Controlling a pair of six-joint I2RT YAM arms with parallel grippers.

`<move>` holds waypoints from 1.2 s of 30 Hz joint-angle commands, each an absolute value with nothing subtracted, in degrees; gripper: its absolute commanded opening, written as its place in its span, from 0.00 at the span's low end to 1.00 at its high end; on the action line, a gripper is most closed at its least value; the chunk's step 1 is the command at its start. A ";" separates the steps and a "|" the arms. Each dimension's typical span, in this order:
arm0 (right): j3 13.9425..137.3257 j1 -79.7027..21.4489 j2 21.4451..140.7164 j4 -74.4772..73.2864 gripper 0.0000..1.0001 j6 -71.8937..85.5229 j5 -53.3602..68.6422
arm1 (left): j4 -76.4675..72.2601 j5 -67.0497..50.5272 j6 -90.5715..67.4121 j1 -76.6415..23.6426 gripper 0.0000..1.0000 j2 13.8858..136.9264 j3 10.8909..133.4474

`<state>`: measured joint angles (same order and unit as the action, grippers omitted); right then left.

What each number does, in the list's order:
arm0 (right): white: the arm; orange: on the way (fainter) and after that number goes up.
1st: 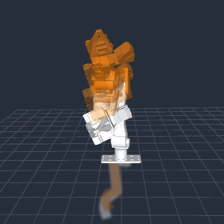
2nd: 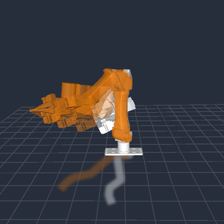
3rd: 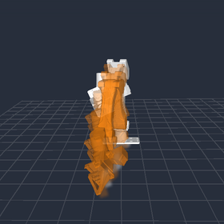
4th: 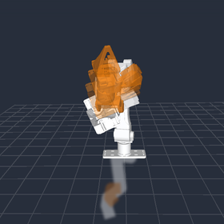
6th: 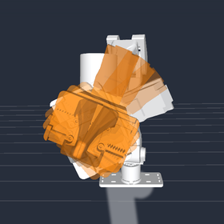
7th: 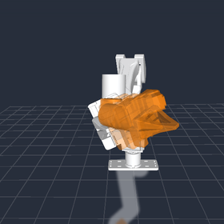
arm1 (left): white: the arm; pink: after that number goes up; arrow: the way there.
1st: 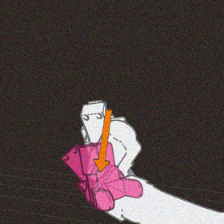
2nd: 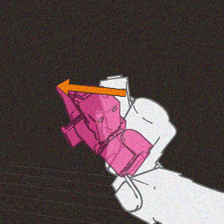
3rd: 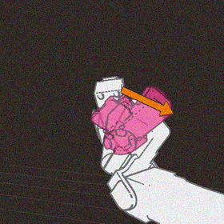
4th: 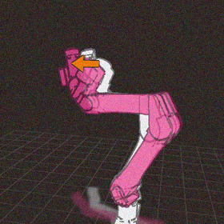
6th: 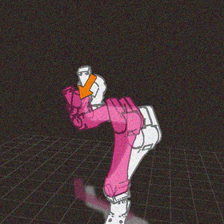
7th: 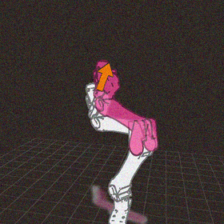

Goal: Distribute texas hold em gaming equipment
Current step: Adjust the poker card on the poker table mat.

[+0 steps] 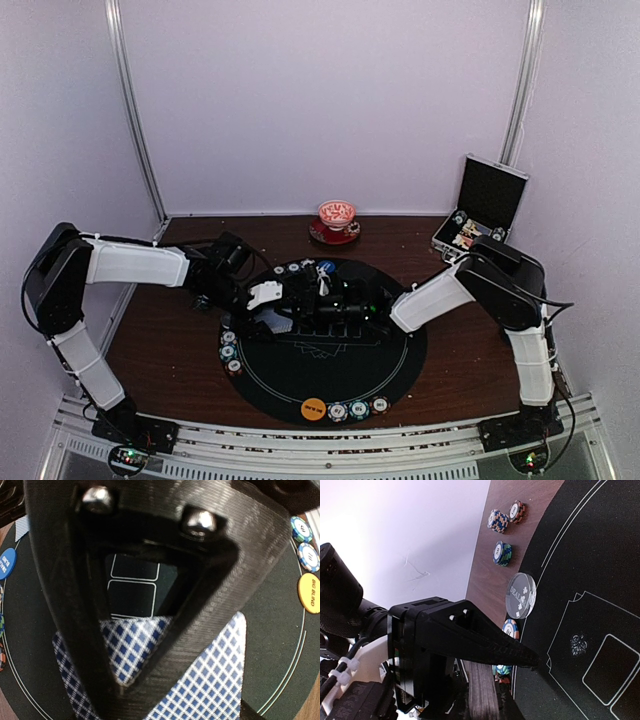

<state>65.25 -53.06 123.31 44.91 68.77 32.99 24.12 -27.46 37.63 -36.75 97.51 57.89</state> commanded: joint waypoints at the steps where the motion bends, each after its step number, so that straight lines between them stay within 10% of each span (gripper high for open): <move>1: 66.53 -53.66 122.79 47.80 0.00 69.79 33.15 | 22.20 -30.19 38.28 -37.09 0.67 96.63 58.74; 18: 66.35 -53.72 124.23 49.39 0.00 70.60 32.89 | 22.10 -33.06 38.76 -37.00 0.75 96.11 58.26; 31: 66.27 -53.67 123.48 47.82 0.01 69.57 33.04 | 23.44 -32.29 39.57 -37.00 0.56 96.39 58.45; 36: 66.45 -53.53 122.00 44.61 0.01 67.79 32.26 | 22.94 -32.13 39.21 -37.00 0.73 96.14 58.34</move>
